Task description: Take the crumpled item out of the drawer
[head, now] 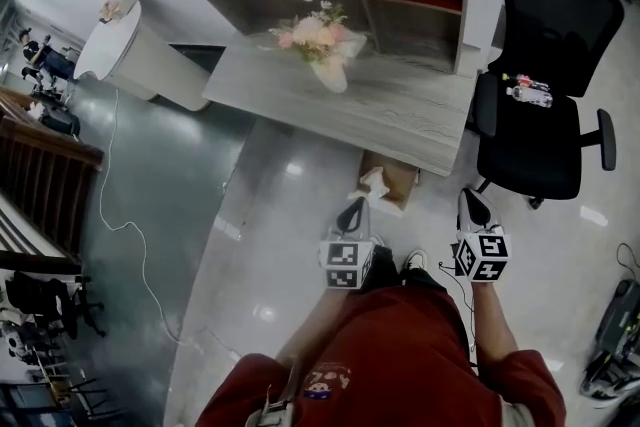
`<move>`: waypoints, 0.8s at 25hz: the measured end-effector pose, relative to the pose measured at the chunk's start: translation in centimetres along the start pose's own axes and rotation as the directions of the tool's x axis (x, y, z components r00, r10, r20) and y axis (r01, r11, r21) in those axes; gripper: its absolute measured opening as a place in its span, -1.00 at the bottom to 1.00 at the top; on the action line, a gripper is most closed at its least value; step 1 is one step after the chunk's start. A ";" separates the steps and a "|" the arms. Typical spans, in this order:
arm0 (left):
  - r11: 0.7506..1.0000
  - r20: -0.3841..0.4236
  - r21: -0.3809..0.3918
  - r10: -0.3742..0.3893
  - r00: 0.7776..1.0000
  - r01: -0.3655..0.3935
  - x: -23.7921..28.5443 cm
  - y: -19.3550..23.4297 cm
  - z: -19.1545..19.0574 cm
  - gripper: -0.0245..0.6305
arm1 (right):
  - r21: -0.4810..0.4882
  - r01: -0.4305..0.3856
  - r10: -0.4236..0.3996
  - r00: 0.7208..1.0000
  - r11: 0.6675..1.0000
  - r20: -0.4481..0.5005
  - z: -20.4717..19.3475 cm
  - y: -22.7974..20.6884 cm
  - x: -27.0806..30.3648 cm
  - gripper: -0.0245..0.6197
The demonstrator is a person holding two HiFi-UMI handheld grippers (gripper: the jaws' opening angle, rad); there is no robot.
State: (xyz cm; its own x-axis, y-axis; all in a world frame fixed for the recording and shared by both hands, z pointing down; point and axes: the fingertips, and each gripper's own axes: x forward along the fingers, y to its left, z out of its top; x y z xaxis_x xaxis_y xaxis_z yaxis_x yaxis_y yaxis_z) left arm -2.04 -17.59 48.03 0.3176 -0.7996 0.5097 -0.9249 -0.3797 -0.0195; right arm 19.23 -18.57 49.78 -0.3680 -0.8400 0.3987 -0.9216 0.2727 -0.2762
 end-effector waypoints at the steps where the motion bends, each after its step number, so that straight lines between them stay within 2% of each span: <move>1: 1.000 -0.002 0.000 0.002 1.000 -0.002 0.2 0.1 -0.1 -0.93 | 0.002 -0.004 0.004 1.000 1.000 -0.002 -0.1 0.0 0.2 -0.92; 11: 1.000 -0.003 -0.011 -0.007 1.000 0.007 3.2 1.9 -1.1 -0.93 | -0.022 -0.021 0.021 1.000 1.000 -0.021 -1.2 0.7 3.8 -0.92; 16: 1.000 -0.028 -0.026 -0.006 1.000 0.005 4.6 3.1 -2.3 -0.93 | -0.034 -0.024 0.023 0.999 0.999 -0.037 -0.9 1.4 5.4 -0.92; 20: 0.999 -0.027 -0.041 -0.031 0.999 0.030 6.0 3.5 -2.8 -0.93 | -0.052 -0.041 0.038 0.997 0.998 -0.060 -1.1 2.0 7.1 -0.92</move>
State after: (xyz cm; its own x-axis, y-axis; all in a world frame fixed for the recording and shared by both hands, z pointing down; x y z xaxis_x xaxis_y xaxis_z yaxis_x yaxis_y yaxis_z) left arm -3.92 -22.38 53.48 0.3407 -0.7746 0.5328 -0.9226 -0.3844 0.0311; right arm 14.67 -23.46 53.03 -0.4092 -0.7994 0.4400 -0.9110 0.3306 -0.2465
